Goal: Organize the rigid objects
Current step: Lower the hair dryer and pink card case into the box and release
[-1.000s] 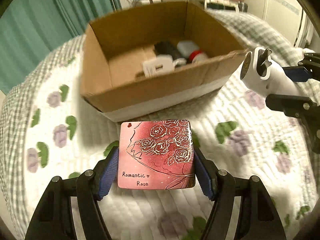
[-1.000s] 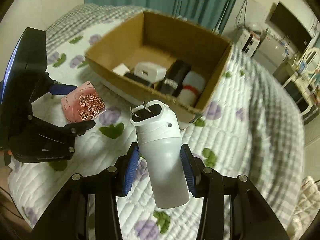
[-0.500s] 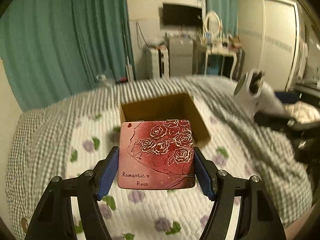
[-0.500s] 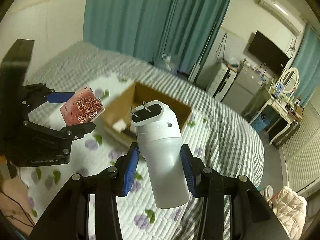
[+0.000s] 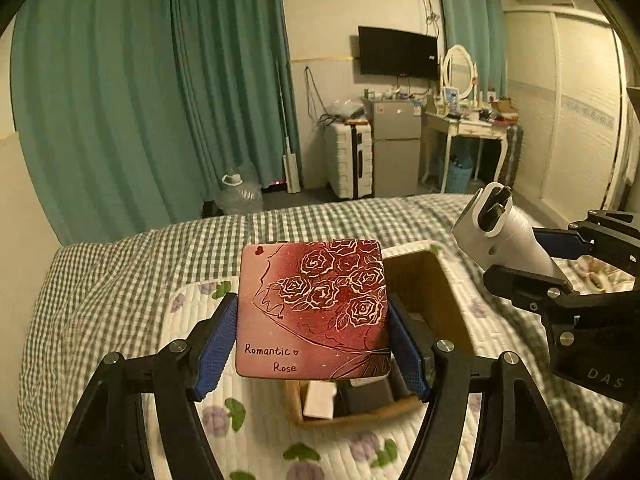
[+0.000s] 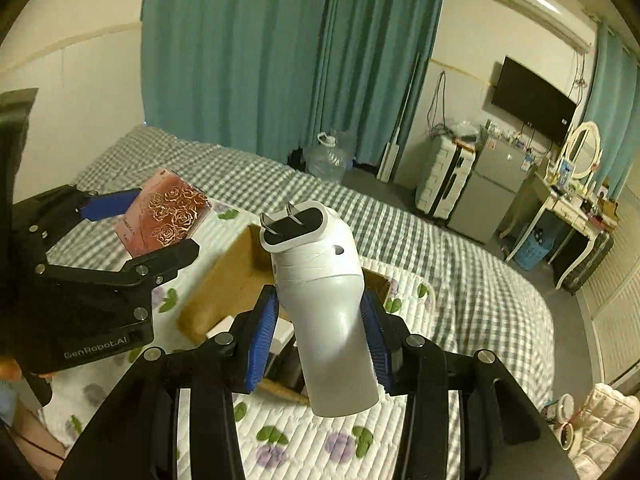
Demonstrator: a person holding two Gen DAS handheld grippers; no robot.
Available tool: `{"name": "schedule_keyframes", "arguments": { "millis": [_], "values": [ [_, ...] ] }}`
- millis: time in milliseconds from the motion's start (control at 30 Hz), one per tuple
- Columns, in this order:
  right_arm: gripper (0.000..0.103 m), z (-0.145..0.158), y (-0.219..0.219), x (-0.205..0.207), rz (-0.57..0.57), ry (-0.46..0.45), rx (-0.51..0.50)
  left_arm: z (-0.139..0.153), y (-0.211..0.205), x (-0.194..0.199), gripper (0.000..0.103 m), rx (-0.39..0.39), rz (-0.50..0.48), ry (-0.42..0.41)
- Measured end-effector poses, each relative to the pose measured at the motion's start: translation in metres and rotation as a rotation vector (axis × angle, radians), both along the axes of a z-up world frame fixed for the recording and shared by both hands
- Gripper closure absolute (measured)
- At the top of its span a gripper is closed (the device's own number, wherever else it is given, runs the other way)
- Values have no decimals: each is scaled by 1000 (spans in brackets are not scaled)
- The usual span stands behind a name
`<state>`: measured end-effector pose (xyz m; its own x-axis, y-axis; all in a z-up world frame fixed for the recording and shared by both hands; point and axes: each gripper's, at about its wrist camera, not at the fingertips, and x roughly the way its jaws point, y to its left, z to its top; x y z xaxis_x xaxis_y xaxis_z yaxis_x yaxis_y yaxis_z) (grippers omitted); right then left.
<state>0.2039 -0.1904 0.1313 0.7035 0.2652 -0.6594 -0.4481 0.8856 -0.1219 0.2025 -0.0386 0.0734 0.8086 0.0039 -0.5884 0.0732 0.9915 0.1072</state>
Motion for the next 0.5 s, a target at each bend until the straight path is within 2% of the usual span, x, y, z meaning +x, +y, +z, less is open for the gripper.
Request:
{"name": "schedule_keyframes", "arguments": {
  "millis": [300, 500],
  "values": [
    [61, -80, 0, 71, -23, 88, 6, -90, -11, 69, 31, -5, -17, 138],
    [61, -114, -7, 95, -22, 119, 20, -118, -15, 87, 31, -2, -29, 171]
  ]
}}
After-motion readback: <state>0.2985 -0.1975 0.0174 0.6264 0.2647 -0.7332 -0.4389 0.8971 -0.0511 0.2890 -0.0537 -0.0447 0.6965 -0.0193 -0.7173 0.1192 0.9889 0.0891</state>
